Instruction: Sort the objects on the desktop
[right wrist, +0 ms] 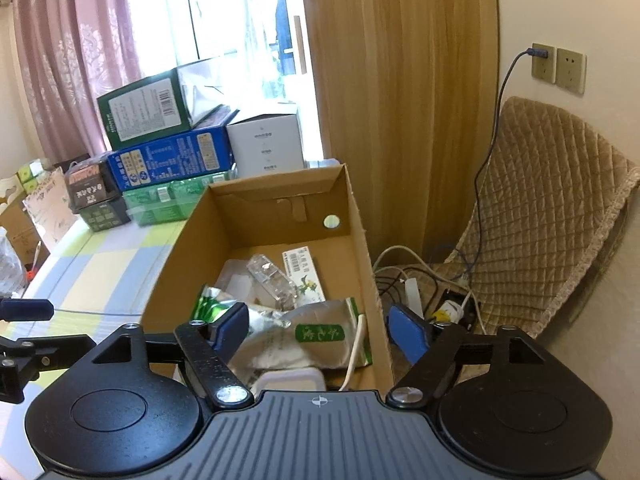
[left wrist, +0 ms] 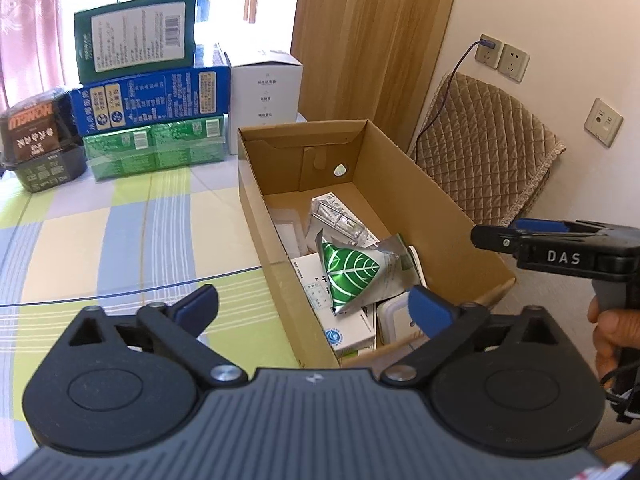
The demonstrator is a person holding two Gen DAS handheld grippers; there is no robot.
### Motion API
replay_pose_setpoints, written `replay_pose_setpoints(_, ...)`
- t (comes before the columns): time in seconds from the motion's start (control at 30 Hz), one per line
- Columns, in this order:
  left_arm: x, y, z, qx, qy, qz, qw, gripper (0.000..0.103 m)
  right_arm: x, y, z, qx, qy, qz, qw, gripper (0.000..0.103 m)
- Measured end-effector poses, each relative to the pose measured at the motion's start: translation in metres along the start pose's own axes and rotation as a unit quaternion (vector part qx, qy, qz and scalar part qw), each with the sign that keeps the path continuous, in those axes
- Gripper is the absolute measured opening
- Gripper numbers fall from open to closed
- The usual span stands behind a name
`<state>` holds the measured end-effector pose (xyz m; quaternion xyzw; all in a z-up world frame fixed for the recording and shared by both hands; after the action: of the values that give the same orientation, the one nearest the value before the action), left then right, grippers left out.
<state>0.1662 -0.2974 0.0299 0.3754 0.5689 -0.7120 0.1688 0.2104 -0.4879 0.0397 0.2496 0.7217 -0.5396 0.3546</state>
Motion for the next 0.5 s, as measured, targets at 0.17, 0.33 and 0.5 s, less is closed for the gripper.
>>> replay_pose_setpoints(0.17,0.01,-0.023,0.003,-0.01,-0.002,0.014,0.9999,0.102,0.012,-0.026,-0.015,-0.009,-0.003,0.004,1.0,0.088)
replay_pose_setpoints(0.33,0.023,-0.049,0.006,-0.023,-0.016,0.019,0.9994,0.102,0.029,-0.048,-0.033,-0.017,-0.017,-0.006,1.0,0.094)
replay_pose_setpoints(0.5,0.04,-0.071,0.012,-0.03,-0.036,0.008,0.9989,0.102,0.047,-0.07,-0.042,-0.016,-0.018,-0.015,1.0,0.098)
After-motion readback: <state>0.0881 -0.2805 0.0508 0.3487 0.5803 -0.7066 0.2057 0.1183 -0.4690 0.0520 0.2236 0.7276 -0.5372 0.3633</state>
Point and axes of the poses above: each gripper's, at about its wrist camera, not at the fingertips, and y roughly the way its jaws point, z to its right, x to its underside, the point moved 7 cm from there along y, roughly the way its jaws point, and after that the axes turned 5 degrees about -x, right-handed, at the moved point
